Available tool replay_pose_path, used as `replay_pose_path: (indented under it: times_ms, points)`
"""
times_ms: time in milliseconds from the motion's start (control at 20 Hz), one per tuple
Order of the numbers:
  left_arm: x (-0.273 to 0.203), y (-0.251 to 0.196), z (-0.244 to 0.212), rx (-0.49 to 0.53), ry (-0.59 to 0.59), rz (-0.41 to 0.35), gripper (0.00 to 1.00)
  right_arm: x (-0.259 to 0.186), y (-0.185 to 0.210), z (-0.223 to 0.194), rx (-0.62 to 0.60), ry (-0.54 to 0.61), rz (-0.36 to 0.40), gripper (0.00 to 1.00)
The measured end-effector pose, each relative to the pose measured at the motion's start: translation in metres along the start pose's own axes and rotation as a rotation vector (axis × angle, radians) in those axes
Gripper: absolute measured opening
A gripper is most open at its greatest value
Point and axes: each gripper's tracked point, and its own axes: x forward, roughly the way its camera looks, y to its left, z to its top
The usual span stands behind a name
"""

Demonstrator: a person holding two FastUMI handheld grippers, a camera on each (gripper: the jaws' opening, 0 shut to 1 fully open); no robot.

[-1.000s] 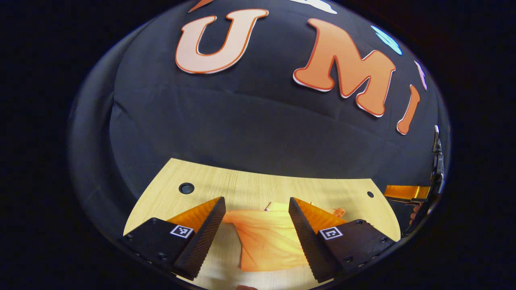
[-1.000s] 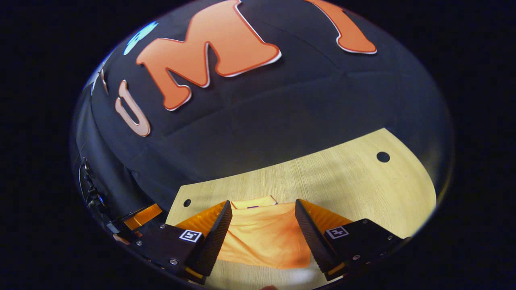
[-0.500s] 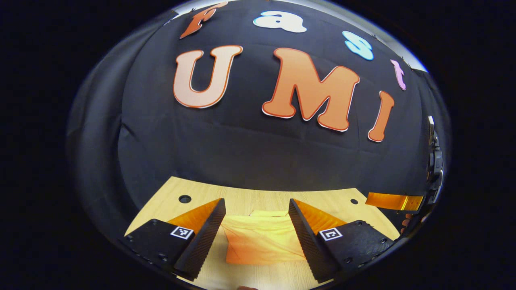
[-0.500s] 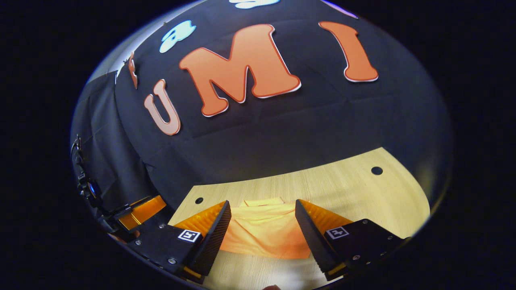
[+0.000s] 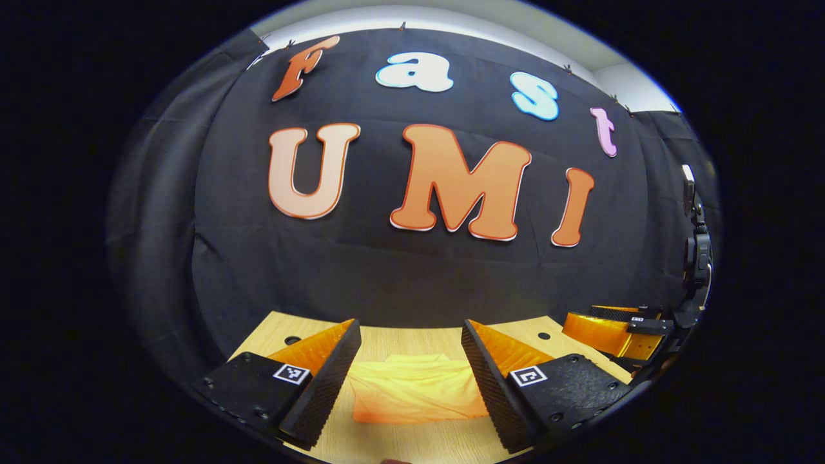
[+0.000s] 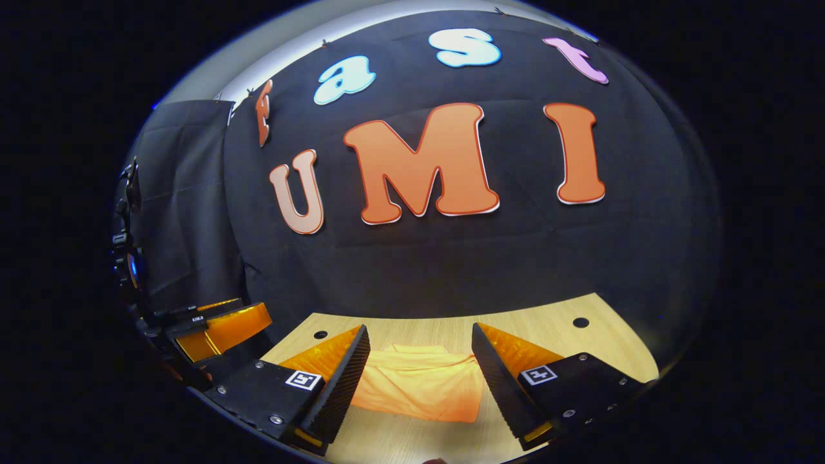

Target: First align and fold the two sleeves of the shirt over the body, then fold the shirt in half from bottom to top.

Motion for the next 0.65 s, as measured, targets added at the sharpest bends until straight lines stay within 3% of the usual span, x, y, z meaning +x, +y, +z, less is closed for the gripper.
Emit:
replay_pose_path:
  times_ms: [250, 400, 600, 650]
  points:
    - [-0.02, -0.021, 0.02, 0.03, -0.079, -0.014, 1.0, -0.019, -0.01, 0.015, -0.037, -0.084, -0.03, 0.96]
    - [-0.031, -0.031, 0.027, 0.055, -0.113, -0.014, 0.96, -0.026, -0.01, 0.019, -0.04, -0.119, -0.032, 0.96]
    - [-0.036, -0.043, 0.019, 0.119, -0.111, -0.043, 1.0, -0.034, -0.007, 0.019, -0.059, -0.149, -0.022, 0.96]
    - [-0.038, -0.042, 0.016, 0.128, -0.105, -0.04, 0.97, -0.034, -0.005, 0.018, -0.068, -0.147, -0.016, 0.96]
